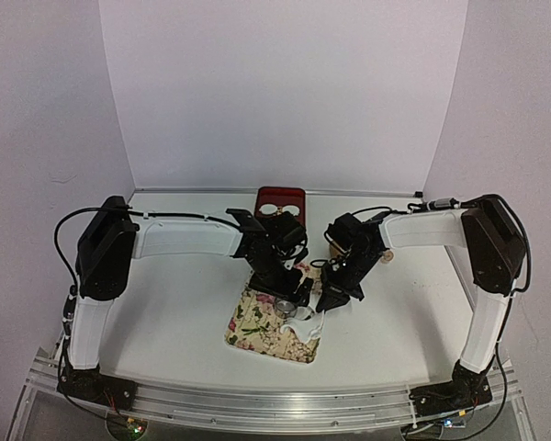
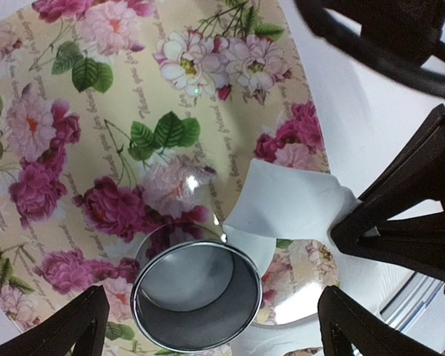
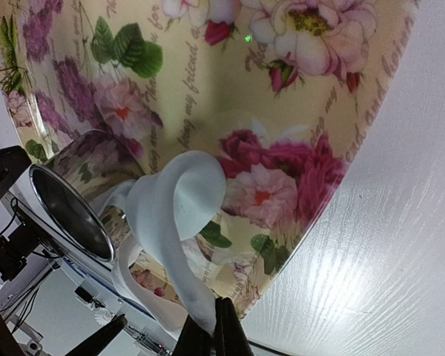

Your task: Roll out the dumpling wrappers from the dough

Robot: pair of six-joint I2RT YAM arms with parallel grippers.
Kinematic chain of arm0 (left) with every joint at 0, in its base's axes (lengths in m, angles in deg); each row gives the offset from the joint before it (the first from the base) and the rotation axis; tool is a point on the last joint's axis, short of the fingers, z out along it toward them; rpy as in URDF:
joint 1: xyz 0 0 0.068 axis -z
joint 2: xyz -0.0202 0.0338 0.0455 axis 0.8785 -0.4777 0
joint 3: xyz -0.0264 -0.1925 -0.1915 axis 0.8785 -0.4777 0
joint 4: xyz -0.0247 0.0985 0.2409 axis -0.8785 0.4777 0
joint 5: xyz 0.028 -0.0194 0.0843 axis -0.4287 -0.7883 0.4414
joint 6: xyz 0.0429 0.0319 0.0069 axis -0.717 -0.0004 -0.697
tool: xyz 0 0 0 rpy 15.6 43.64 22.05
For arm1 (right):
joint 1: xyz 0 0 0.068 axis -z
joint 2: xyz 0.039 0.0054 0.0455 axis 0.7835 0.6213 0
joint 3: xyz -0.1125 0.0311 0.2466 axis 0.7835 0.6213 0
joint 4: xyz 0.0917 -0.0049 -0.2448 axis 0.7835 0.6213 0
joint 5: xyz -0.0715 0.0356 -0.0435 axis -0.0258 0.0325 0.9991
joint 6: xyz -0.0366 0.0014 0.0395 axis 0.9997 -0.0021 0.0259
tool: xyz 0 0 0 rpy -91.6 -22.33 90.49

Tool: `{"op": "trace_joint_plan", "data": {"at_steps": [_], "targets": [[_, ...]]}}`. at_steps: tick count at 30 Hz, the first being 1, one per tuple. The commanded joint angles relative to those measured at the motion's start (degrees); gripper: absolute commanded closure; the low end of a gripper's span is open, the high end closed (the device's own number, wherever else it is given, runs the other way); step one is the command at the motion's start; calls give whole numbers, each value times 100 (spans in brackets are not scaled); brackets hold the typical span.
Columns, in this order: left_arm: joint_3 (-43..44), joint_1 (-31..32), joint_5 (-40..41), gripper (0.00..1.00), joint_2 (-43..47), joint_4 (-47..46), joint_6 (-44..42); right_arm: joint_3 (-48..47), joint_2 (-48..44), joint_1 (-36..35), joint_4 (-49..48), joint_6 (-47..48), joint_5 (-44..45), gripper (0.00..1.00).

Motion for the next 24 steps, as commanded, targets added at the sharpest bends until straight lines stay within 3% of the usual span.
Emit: {"op": "trace_joint_plan", "data": {"at_steps": [1, 24], "targets": [[396, 48, 238, 1, -202, 141, -230, -211, 112, -20, 105, 86, -4, 100], [525, 204, 449, 35, -465, 361, -537, -317, 214, -20, 151, 81, 4, 100]]}}
